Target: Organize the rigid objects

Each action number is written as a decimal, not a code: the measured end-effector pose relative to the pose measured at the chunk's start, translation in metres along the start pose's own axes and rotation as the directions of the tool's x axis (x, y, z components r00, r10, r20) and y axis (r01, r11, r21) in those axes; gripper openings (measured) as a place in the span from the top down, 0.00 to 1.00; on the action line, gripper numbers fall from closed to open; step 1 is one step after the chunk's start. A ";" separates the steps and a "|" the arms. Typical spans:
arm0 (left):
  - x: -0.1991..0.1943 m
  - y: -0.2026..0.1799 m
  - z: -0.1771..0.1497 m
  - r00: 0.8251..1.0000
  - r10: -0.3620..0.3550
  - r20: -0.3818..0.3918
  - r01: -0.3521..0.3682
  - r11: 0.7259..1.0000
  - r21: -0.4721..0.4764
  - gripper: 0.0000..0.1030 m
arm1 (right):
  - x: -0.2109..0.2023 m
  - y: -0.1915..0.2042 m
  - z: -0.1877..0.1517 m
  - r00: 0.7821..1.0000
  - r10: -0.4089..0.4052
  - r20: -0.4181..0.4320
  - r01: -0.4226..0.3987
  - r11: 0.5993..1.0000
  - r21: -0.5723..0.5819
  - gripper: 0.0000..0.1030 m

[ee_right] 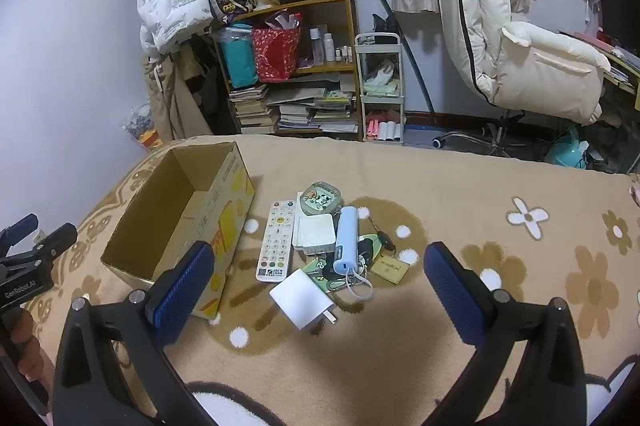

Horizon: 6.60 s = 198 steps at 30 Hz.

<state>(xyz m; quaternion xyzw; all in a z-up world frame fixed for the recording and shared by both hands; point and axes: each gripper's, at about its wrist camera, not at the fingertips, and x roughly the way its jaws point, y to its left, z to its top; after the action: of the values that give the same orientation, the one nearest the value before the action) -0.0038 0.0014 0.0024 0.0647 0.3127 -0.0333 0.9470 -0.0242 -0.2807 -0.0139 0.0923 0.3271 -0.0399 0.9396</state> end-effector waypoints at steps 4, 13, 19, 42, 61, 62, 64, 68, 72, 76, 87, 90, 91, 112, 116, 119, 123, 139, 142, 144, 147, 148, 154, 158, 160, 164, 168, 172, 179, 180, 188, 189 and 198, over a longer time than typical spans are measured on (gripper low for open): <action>0.002 0.001 -0.002 1.000 0.009 -0.011 -0.009 1.000 0.002 0.00 | 0.000 0.001 0.000 1.000 -0.005 -0.007 0.005 1.000 -0.003 0.00; 0.004 0.001 0.006 1.000 0.001 -0.022 -0.001 1.000 0.022 0.00 | 0.001 0.005 -0.001 1.000 -0.019 0.000 0.019 1.000 -0.020 0.00; -0.002 -0.001 0.002 1.000 0.007 -0.002 -0.006 1.000 0.015 0.00 | 0.001 0.003 -0.001 1.000 -0.018 -0.002 0.018 1.000 -0.019 0.00; 0.002 -0.008 -0.002 1.000 -0.003 -0.018 0.004 0.999 0.049 0.00 | 0.001 -0.001 -0.005 1.000 -0.021 -0.010 0.021 1.000 -0.017 0.00; 0.001 -0.008 -0.004 1.000 -0.004 -0.017 0.005 0.999 0.049 0.00 | 0.001 -0.003 -0.004 0.999 -0.045 -0.014 0.044 0.999 -0.019 0.00; 0.002 -0.008 -0.004 1.000 -0.004 -0.016 0.004 0.999 0.048 0.00 | 0.001 -0.003 -0.004 0.999 -0.044 -0.013 0.043 0.999 -0.019 0.00; 0.002 -0.008 -0.004 1.000 -0.005 -0.018 0.006 0.999 0.046 0.00 | 0.001 -0.002 -0.004 0.999 -0.043 -0.017 0.043 0.999 -0.019 0.00; 0.001 -0.009 -0.004 1.000 -0.002 -0.018 0.003 0.999 0.046 0.00 | 0.000 -0.002 -0.004 0.999 -0.042 -0.015 0.042 0.999 -0.019 0.00; 0.000 -0.009 -0.003 1.000 -0.002 -0.018 0.003 0.999 0.049 0.00 | 0.000 -0.001 -0.003 0.999 -0.042 -0.017 0.042 0.999 -0.019 0.00; 0.000 -0.009 -0.003 1.000 -0.002 -0.020 0.003 0.999 0.051 0.00 | 0.001 0.000 -0.004 0.999 -0.038 -0.018 0.038 0.999 -0.017 0.00; -0.001 -0.010 -0.003 1.000 -0.003 -0.017 0.003 0.999 0.052 0.00 | 0.001 0.002 -0.004 0.999 -0.037 -0.019 0.036 0.999 -0.019 0.00; -0.001 -0.010 -0.003 1.000 -0.003 -0.018 0.004 0.999 0.053 0.00 | 0.001 0.002 -0.004 0.999 -0.035 -0.018 0.035 0.999 -0.018 0.00; -0.002 -0.010 -0.003 1.000 -0.003 -0.018 0.004 0.999 0.054 0.00 | 0.001 0.003 -0.004 0.999 -0.036 -0.018 0.035 0.999 -0.018 0.00; 0.044 -0.013 0.023 0.997 -0.047 -0.069 0.052 0.996 0.067 0.01 | 0.032 -0.002 0.008 0.998 -0.039 -0.057 0.039 0.999 -0.004 0.00; 0.065 -0.007 0.030 0.991 -0.074 -0.109 0.079 0.996 0.042 0.01 | 0.050 -0.002 0.007 0.994 -0.046 -0.098 0.045 0.999 -0.011 0.00; 0.079 -0.002 0.034 0.990 -0.077 -0.120 0.082 0.996 0.039 0.01 | 0.065 -0.002 0.006 0.991 -0.045 -0.129 0.042 0.999 -0.020 0.00; 0.104 0.009 0.039 0.984 -0.089 -0.157 0.093 0.995 0.022 0.01 | 0.078 -0.003 0.004 0.989 -0.027 -0.147 0.024 0.999 -0.021 0.00; 0.164 0.024 0.016 0.928 -0.103 -0.357 0.089 0.995 -0.054 0.41 | 0.143 0.015 -0.024 0.957 0.021 -0.290 -0.046 0.996 -0.078 0.00; 0.171 0.025 0.012 0.916 -0.104 -0.387 0.088 0.994 -0.060 0.52 | 0.148 0.021 -0.031 0.949 0.018 -0.314 -0.054 0.993 -0.105 0.00; 0.177 0.024 0.007 0.896 -0.103 -0.433 0.089 0.995 -0.053 0.62 | 0.148 0.024 -0.036 0.953 -0.011 -0.301 -0.030 0.991 -0.131 0.05; 0.179 0.025 0.003 0.890 -0.103 -0.445 0.090 0.995 -0.051 0.73 | 0.150 0.027 -0.041 0.955 -0.029 -0.296 -0.018 0.988 -0.153 0.09; 0.179 0.024 0.003 0.889 -0.106 -0.445 0.095 0.994 -0.047 0.77 | 0.152 0.028 -0.043 0.952 -0.017 -0.306 -0.030 0.988 -0.148 0.13; 0.181 0.028 0.003 0.893 -0.083 -0.443 0.060 0.996 -0.066 0.78 | 0.164 0.032 -0.052 0.935 -0.037 -0.353 -0.024 0.986 -0.167 0.19; 0.186 0.037 0.001 0.882 -0.106 -0.460 0.060 0.992 -0.113 0.79 | 0.169 0.033 -0.056 0.927 0.003 -0.376 -0.056 0.990 -0.128 0.34; 0.189 0.040 -0.001 0.878 -0.081 -0.471 0.036 0.994 -0.103 0.78 | 0.171 0.036 -0.059 0.917 -0.010 -0.398 -0.048 0.990 -0.135 0.34; 0.189 0.038 -0.001 0.878 -0.060 -0.475 0.032 0.997 -0.067 0.84 | 0.166 0.043 -0.063 0.911 -0.022 -0.411 -0.049 0.985 -0.163 0.33; 0.188 0.032 -0.003 0.877 -0.062 -0.476 0.045 0.998 -0.047 0.92 | 0.164 0.047 -0.064 0.911 -0.041 -0.410 -0.044 0.980 -0.195 0.37; 0.188 0.032 -0.001 0.879 -0.066 -0.473 0.049 0.998 -0.049 0.93 | 0.155 0.048 -0.057 0.929 -0.060 -0.366 -0.021 0.977 -0.212 0.48; 0.189 0.036 -0.001 0.878 -0.072 -0.473 0.035 0.996 -0.087 0.91 | 0.148 0.035 -0.046 0.930 -0.018 -0.368 -0.026 0.993 -0.113 0.99; 0.189 0.036 -0.001 0.878 -0.075 -0.473 0.036 0.995 -0.090 0.91 | 0.148 0.033 -0.048 0.924 0.007 -0.381 -0.043 0.995 -0.086 0.99; 0.189 0.038 -0.002 0.878 -0.078 -0.472 0.038 0.995 -0.093 0.90 | 0.153 0.034 -0.056 0.901 0.055 -0.430 -0.074 0.997 -0.027 0.32; 0.190 0.038 -0.002 0.878 -0.078 -0.472 0.037 0.995 -0.095 0.90 | 0.153 0.035 -0.059 0.900 0.054 -0.432 -0.076 0.997 -0.032 0.30; 0.190 0.042 -0.002 0.876 -0.089 -0.474 0.038 0.992 -0.116 0.89 | 0.166 0.053 -0.079 0.878 -0.060 -0.475 -0.042 0.978 -0.202 0.25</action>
<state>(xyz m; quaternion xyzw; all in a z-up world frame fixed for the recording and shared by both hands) 0.1524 0.0393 -0.1083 0.0116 0.5398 -0.0312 0.8411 0.0649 -0.2155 -0.1703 -0.0002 0.5516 0.0138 0.8340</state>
